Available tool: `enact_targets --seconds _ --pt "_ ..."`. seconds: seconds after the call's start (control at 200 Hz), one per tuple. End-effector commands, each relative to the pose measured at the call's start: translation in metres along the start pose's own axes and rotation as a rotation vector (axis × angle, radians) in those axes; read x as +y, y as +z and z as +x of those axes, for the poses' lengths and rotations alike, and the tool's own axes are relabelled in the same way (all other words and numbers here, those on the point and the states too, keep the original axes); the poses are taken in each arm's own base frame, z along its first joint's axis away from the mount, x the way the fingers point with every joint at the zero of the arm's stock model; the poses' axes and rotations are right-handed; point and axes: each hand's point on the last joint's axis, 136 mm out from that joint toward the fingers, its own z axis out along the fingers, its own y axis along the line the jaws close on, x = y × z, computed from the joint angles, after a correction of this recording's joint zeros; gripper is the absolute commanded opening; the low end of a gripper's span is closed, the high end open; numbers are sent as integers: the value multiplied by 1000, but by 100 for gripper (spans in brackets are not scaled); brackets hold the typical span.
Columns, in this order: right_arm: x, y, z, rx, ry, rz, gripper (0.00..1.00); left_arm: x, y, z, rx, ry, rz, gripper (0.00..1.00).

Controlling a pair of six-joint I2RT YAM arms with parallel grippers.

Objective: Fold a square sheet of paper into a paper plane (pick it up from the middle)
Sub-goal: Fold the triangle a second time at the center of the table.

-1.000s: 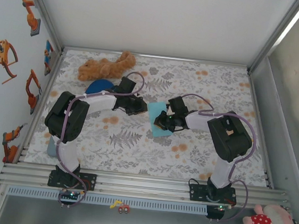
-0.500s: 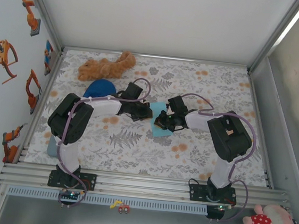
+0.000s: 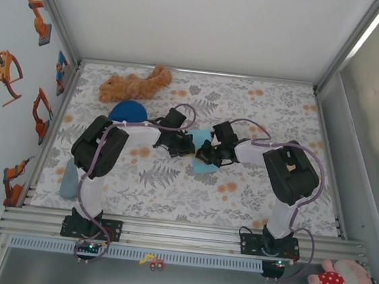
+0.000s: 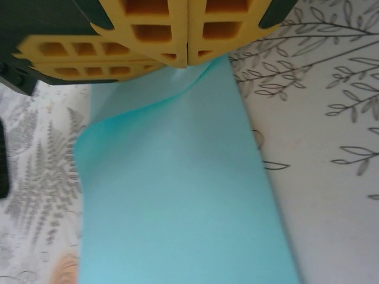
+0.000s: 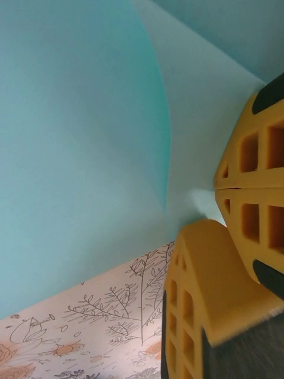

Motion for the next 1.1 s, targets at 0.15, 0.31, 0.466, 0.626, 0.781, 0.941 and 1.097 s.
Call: enact_targets --seconds 0.15,0.31,0.466,0.626,0.781,0.941,1.097 --pt "-30 6 12 9 48 83 0 32 7 7 39 -33 -171 2" --pt "10 -19 -8 -75 -57 -29 0 40 9 11 62 -32 -204 1" --pt "22 -21 -21 -93 -108 -69 0 43 12 12 78 -26 -215 0" --pt "10 -11 -27 -97 -82 -64 0 48 13 14 88 -32 -236 0" --pt "-10 -8 -28 -103 -61 -33 0 55 14 17 101 -43 -263 0" --pt "-40 -15 -37 -140 -23 8 0 64 14 22 112 -49 -287 0" --pt "-63 -34 -58 -199 12 27 0 70 13 25 122 -43 -289 0"
